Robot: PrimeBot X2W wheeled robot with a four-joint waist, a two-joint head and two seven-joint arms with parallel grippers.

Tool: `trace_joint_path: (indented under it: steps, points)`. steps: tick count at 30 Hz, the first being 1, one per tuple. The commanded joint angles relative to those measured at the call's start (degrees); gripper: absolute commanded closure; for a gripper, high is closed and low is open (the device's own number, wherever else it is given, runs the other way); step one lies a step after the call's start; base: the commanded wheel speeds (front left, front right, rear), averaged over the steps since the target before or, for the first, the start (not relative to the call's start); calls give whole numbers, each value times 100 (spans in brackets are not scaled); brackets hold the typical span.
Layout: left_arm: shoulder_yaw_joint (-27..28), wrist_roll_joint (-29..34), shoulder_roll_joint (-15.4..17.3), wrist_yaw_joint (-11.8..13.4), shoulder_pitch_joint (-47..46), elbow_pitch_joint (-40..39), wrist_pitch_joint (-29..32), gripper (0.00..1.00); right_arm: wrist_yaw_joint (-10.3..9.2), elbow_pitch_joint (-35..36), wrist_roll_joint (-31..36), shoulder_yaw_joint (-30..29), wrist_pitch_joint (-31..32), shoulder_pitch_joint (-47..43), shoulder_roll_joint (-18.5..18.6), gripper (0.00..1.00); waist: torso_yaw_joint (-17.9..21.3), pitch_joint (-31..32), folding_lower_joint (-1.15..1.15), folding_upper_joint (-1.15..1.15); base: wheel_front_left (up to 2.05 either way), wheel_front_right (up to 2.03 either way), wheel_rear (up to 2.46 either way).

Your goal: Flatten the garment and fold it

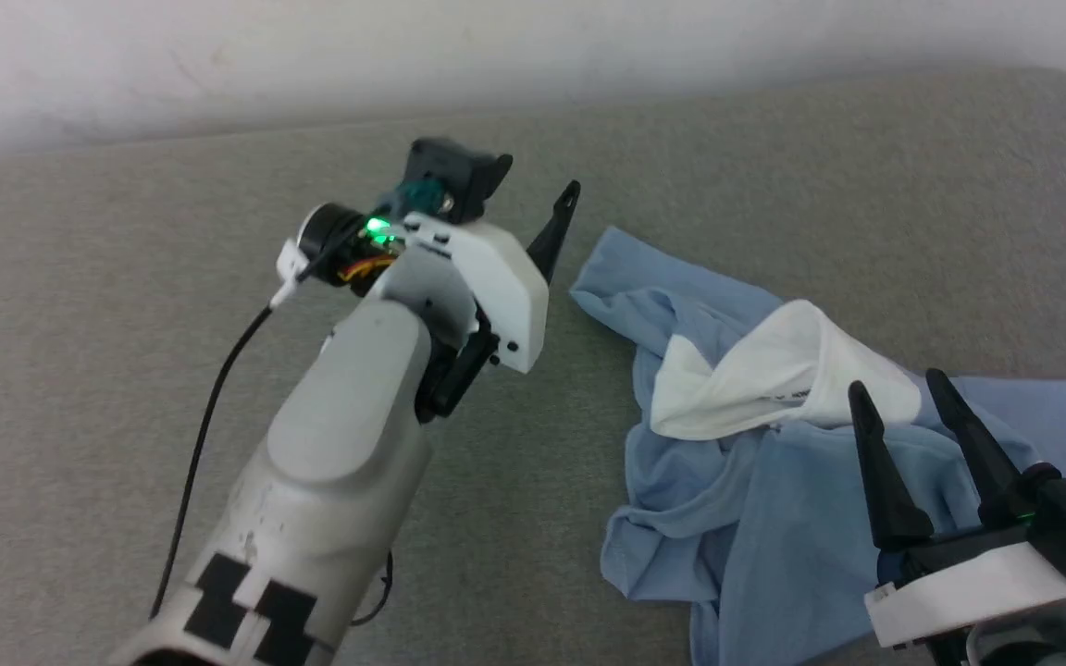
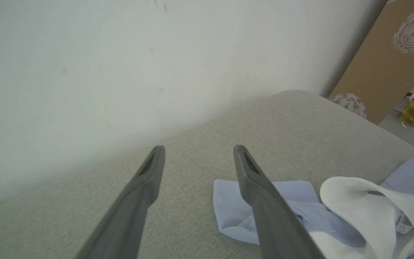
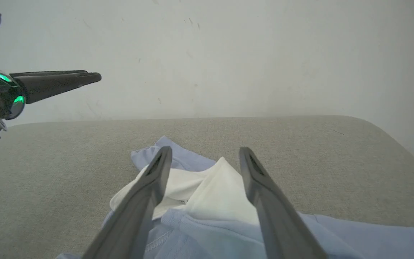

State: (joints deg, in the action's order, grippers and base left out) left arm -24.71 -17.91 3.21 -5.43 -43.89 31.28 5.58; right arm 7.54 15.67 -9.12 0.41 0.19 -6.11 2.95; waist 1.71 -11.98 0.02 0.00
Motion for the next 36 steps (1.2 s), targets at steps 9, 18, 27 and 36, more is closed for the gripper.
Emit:
trace_joint_path:
  steps: [9, 18, 27, 36]
  points:
    - [-806, -420, -32, -171, -1122, 1999, 1486, 0, -5, -343, -237, 116, -297, 295, -7, 0, 1067, -859, -2, 0, 0, 0, 0]
    - [-1609, -733, -33, -200, -1167, 2736, 2632, 96, -5, -535, -337, 126, -402, 358, -7, 0, 1194, -824, -2, 0, 0, 0, 0]
    - [-1569, -952, 157, -122, -1462, 2299, 1249, 100, -5, -605, -381, -24, -383, 252, -7, 0, 840, -321, -2, 0, 0, 0, 0]
    - [-959, -1226, 1244, 364, -684, 809, 517, 100, -5, -519, -417, -216, -259, -163, -7, 0, 244, 335, -2, 0, 0, 0, 0]
